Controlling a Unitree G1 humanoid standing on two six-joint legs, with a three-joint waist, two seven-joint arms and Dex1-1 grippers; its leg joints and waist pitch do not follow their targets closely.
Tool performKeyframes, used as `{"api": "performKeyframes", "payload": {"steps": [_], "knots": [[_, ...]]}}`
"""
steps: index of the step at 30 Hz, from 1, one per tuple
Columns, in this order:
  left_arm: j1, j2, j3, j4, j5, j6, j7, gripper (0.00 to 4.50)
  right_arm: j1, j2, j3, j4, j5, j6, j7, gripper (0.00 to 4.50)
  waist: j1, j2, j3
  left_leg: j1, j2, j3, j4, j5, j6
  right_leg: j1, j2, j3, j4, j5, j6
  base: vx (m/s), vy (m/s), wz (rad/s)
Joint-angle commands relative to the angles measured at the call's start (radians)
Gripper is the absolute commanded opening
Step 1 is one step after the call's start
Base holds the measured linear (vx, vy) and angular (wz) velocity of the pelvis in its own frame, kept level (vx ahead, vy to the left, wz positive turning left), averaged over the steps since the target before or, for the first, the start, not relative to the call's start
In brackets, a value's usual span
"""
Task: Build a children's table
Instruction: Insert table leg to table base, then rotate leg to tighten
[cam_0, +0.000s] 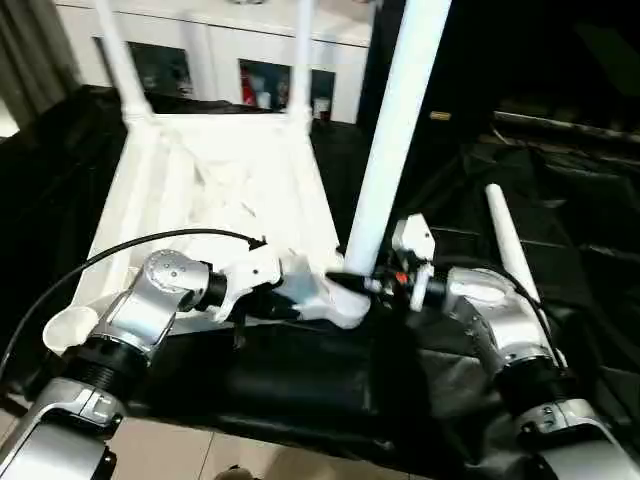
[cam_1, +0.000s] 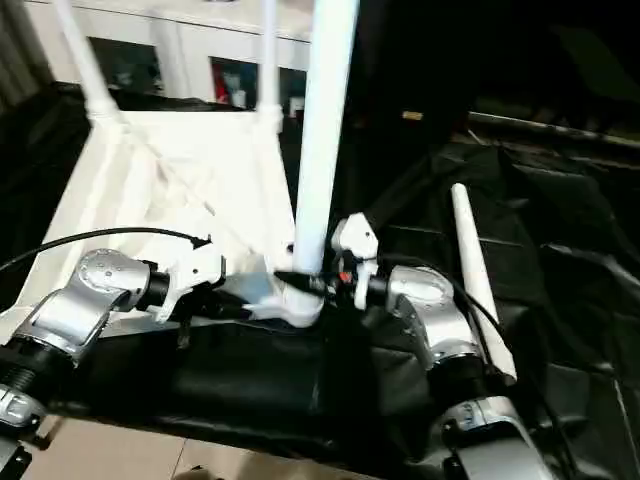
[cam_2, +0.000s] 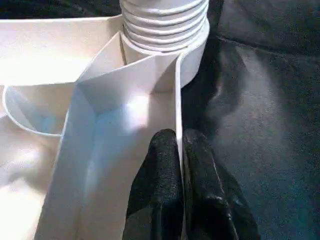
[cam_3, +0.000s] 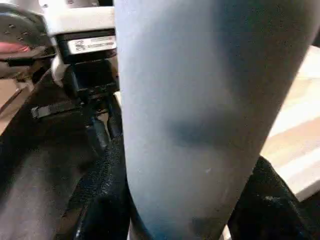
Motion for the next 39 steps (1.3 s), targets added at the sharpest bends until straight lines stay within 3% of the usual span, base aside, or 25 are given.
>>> {"api": "performKeyframes", "payload": {"steps": [1,9,14,18,22,25,28,29,31,34,39], "knots": [[-0.019,-0.009,-0.008,-0.025,-0.001,-0.025,-0.007,0.0,0.037,-0.02,0.042,0.076,-0.074,0.002,0.008,1.9,0.002,0.012,-0.061,0.011,0.086,-0.034,-0.083,-0.183,0.022,0.046,-0.112,0.058,-0.065,-0.196,-0.253,0.0,0.0,0.0],[-0.021,-0.01,0.0,-0.003,0.015,-0.03,0.028,0.0,0.051,-0.01,0.033,0.11,-0.065,-0.047,-0.002,1.9,0.003,0.013,-0.057,0.012,0.086,-0.038,-0.089,-0.231,0.008,0.044,-0.114,0.058,-0.076,-0.288,-0.228,0.0,0.0,0.0],[-0.018,-0.01,0.002,-0.002,0.017,-0.033,0.033,0.0,0.048,-0.003,0.023,0.128,-0.068,-0.053,-0.031,1.9,0.002,0.014,-0.058,0.012,0.087,-0.038,-0.09,-0.231,0.008,0.042,-0.111,0.058,-0.074,-0.274,-0.228,0.0,0.0,0.0],[-0.035,-0.03,0.02,0.025,0.016,-0.007,0.076,0.0,-0.006,0.022,-0.023,0.237,-0.098,-0.041,-0.239,1.9,-0.004,0.014,-0.054,0.015,0.085,-0.041,-0.094,-0.276,-0.017,0.038,-0.114,0.058,-0.082,-0.348,-0.218,0.0,0.0,0.0],[-0.062,-0.068,0.042,0.059,0.01,0.04,0.135,0.0,-0.043,0.046,-0.062,0.315,-0.1,0.012,-0.408,1.9,-0.019,0.013,-0.053,0.009,0.083,-0.048,-0.097,-0.3,-0.033,0.038,-0.118,0.054,-0.091,-0.441,-0.178,0.0,0.0,0.0],[-0.113,-0.14,0.059,0.13,0.028,0.097,0.263,0.0,-0.076,0.087,-0.093,0.38,-0.104,0.044,-0.601,1.9,-0.021,0.013,-0.053,0.021,0.079,-0.049,-0.091,-0.329,-0.038,0.029,-0.12,0.052,-0.102,-0.507,-0.158,0.0,0.0,0.0],[-0.153,-0.194,0.066,0.193,0.046,0.127,0.367,0.0,-0.108,0.117,-0.118,0.434,-0.092,0.071,-0.725,1.9,-0.021,0.012,-0.053,0.018,0.079,-0.05,-0.092,-0.323,-0.035,0.028,-0.12,0.049,-0.105,-0.506,-0.154,0.0,0.0,0.0],[-0.189,-0.252,0.081,0.249,0.051,0.167,0.46,0.0,-0.142,0.143,-0.136,0.488,-0.083,0.088,-0.834,1.9,-0.022,0.014,-0.055,0.015,0.079,-0.05,-0.092,-0.316,-0.038,0.031,-0.118,0.048,-0.1,-0.493,-0.155,0.0,0.0,0.0],[-0.224,-0.315,0.093,0.297,0.056,0.204,0.553,0.0,-0.18,0.164,-0.154,0.544,-0.078,0.094,-0.974,1.9,-0.026,0.014,-0.056,0.02,0.078,-0.046,-0.091,-0.314,-0.046,0.024,-0.113,0.048,-0.101,-0.457,-0.165,0.0,0.0,0.0],[-0.247,-0.374,0.091,0.315,0.06,0.242,0.61,0.0,-0.213,0.187,-0.191,0.587,-0.056,0.109,-1.066,1.9,-0.021,0.01,-0.059,0.011,0.078,-0.047,-0.091,-0.296,-0.035,0.034,-0.115,0.047,-0.094,-0.401,-0.166,0.0,0.0,0.0],[-0.258,-0.421,0.077,0.313,0.076,0.269,0.646,0.0,-0.247,0.204,-0.196,0.621,-0.082,0.106,-1.154,1.9,-0.016,0.004,-0.063,0.005,0.077,-0.043,-0.091,-0.248,-0.014,0.038,-0.113,0.047,-0.084,-0.287,-0.186,0.0,0.0,0.0]]}}
